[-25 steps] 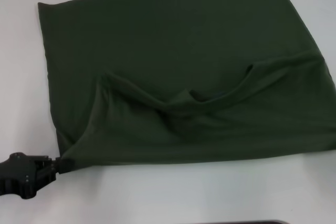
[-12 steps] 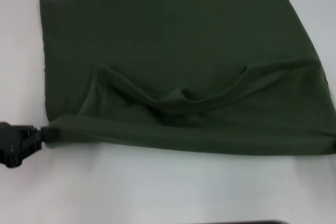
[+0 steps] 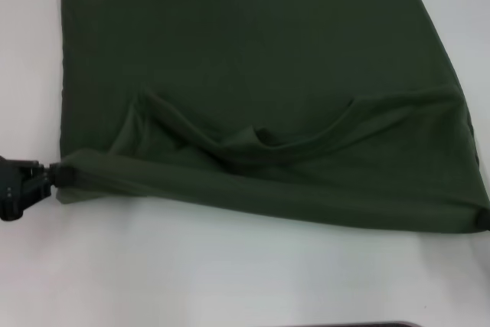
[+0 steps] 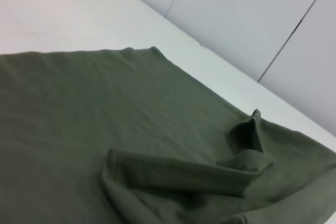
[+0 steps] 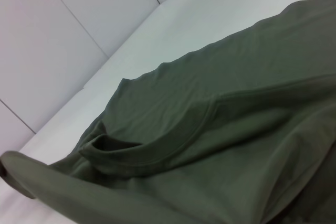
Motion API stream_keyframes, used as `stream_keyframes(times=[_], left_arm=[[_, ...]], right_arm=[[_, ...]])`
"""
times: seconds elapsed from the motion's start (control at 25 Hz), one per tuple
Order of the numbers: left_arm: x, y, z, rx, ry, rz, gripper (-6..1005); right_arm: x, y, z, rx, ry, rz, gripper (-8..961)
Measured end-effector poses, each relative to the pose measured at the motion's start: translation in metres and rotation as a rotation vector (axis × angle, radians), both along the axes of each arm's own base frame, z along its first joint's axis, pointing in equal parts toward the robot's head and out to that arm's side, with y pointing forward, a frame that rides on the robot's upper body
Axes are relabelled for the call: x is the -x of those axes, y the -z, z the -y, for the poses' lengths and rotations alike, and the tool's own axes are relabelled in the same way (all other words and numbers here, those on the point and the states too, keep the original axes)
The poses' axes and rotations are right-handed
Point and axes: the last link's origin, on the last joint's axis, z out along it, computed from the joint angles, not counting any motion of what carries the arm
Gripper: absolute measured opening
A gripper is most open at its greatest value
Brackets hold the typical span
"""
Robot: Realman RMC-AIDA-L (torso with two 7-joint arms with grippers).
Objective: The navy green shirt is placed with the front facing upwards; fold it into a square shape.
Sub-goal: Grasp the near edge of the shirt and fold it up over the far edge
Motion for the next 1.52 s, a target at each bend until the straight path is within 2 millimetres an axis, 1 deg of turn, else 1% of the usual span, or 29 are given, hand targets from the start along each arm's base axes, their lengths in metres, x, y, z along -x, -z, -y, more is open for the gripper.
stream_keyframes(times=[0.16,0.4,0.52,0.72,1.0,1.08,1.12,1.16,1.2,1.4,1.52], left_arm=[[0.005,0.005,0.006,0.019,-0.030,-0.008,25],[0.014,0.012,0.024,0.029,-0.082,0.002,25],[0.017,0.016,0.030,0.039,-0.103,0.017,24],[0.019,0.017,0.033,0.045,-0.114,0.023,24],[0.010,0.013,0.031,0.018,-0.052,0.067,24],[0.008,0.011,0.030,-0.002,-0.028,0.088,24],[0.003,0.004,0.028,-0.071,0.015,0.134,24],[0.003,0.004,0.028,-0.071,0.015,0.134,24],[-0.001,-0.003,0.022,-0.144,0.044,0.168,24],[-0.009,-0.011,0.013,-0.201,0.077,0.208,24],[-0.014,-0.020,0.007,-0.245,0.088,0.248,24]], right_arm=[[0.000,0.001,0.002,0.001,0.008,-0.007,44],[-0.002,0.001,0.005,0.007,0.010,0.000,43],[-0.003,-0.001,0.006,0.002,0.015,0.004,43],[-0.005,-0.005,0.008,-0.025,0.015,0.009,43],[0.003,-0.009,0.004,-0.040,-0.042,-0.009,43],[0.004,-0.013,0.001,-0.057,-0.060,-0.009,43],[0.005,-0.015,-0.001,-0.070,-0.068,-0.010,43],[0.006,-0.017,-0.004,-0.079,-0.075,-0.011,43],[0.007,-0.020,-0.007,-0.088,-0.085,-0.011,43],[0.016,-0.033,-0.029,-0.100,-0.151,-0.028,43],[0.022,-0.040,-0.044,-0.093,-0.187,-0.039,43]])
